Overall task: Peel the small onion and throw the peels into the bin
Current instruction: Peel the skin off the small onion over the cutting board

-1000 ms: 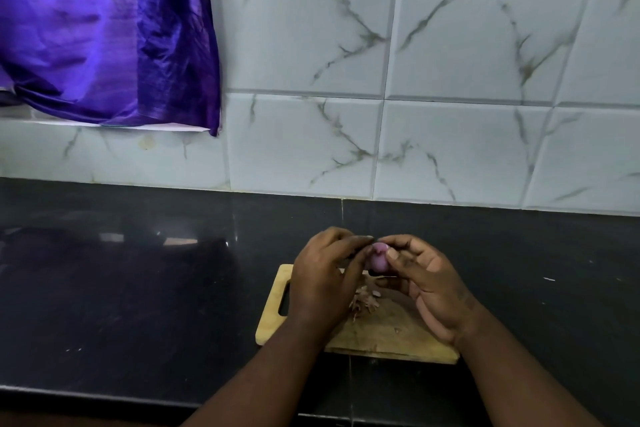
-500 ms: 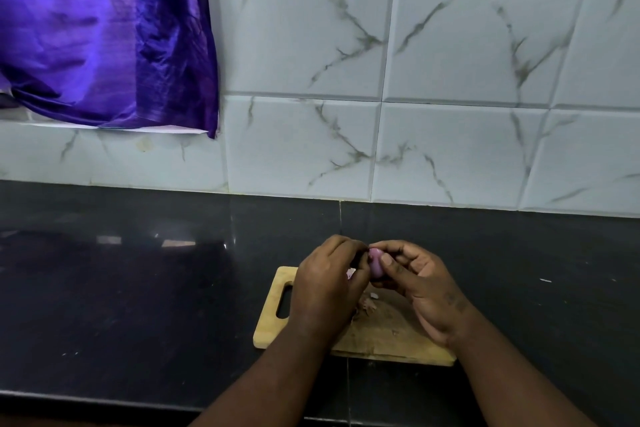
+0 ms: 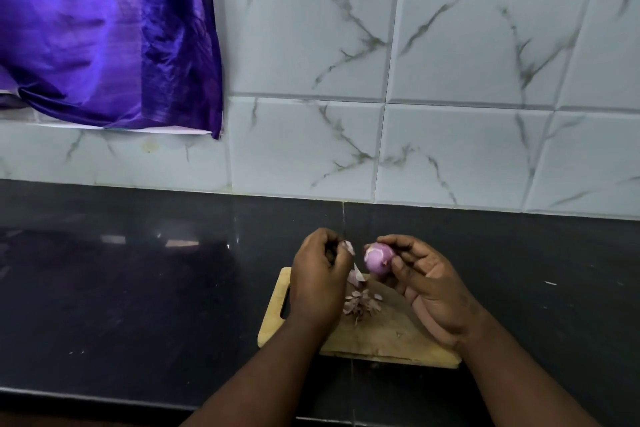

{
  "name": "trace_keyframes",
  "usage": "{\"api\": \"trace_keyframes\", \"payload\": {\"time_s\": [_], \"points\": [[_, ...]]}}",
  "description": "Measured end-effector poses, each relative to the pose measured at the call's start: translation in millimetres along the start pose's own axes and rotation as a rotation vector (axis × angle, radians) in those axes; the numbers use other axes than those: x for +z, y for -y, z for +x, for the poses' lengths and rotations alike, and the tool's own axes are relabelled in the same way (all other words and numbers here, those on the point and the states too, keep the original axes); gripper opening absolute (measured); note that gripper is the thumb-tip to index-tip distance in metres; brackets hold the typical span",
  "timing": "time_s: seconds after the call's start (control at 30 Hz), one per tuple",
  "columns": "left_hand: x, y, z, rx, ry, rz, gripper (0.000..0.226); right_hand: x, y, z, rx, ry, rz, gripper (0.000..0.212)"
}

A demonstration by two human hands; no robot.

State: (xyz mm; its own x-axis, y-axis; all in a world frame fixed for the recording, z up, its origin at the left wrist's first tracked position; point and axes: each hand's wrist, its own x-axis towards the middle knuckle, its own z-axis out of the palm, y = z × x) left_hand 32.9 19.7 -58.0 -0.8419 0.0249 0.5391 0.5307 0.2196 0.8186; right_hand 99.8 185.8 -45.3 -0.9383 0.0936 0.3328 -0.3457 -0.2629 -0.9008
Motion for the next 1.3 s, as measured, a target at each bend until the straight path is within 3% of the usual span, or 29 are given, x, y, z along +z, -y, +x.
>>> {"api": "trace_keyframes", "payload": {"time_s": [0.13, 0.37, 0.67, 0.83, 1.0, 1.3], "points": [[2, 5, 2, -0.043, 0.077, 0.123, 0.011, -3, 0, 2, 0.007, 0.008, 0.076, 0.061], [-2, -6, -5, 0.21, 0.098, 0.144, 0.021, -1, -1, 3, 0.009, -0.07, 0.01, 0.036], [2, -8, -11, 0.379, 0.176, 0.35, 0.019, -1, -3, 2, 0.0, -0.053, -0.018, 0.037], [4, -11, -12, 0.32, 0.204, 0.355, 0.011, -1, -4, 2, -0.007, -0.042, -0.028, 0.034], [3, -10, -10, 0.196, 0.168, 0.288, 0.019, 1, -2, 1, 0.012, 0.001, 0.08, 0.036], [4, -9, -7, 0.121, 0.152, 0.415, 0.027, 2, 0, 1, 0.042, 0.046, 0.176, 0.037]]}}
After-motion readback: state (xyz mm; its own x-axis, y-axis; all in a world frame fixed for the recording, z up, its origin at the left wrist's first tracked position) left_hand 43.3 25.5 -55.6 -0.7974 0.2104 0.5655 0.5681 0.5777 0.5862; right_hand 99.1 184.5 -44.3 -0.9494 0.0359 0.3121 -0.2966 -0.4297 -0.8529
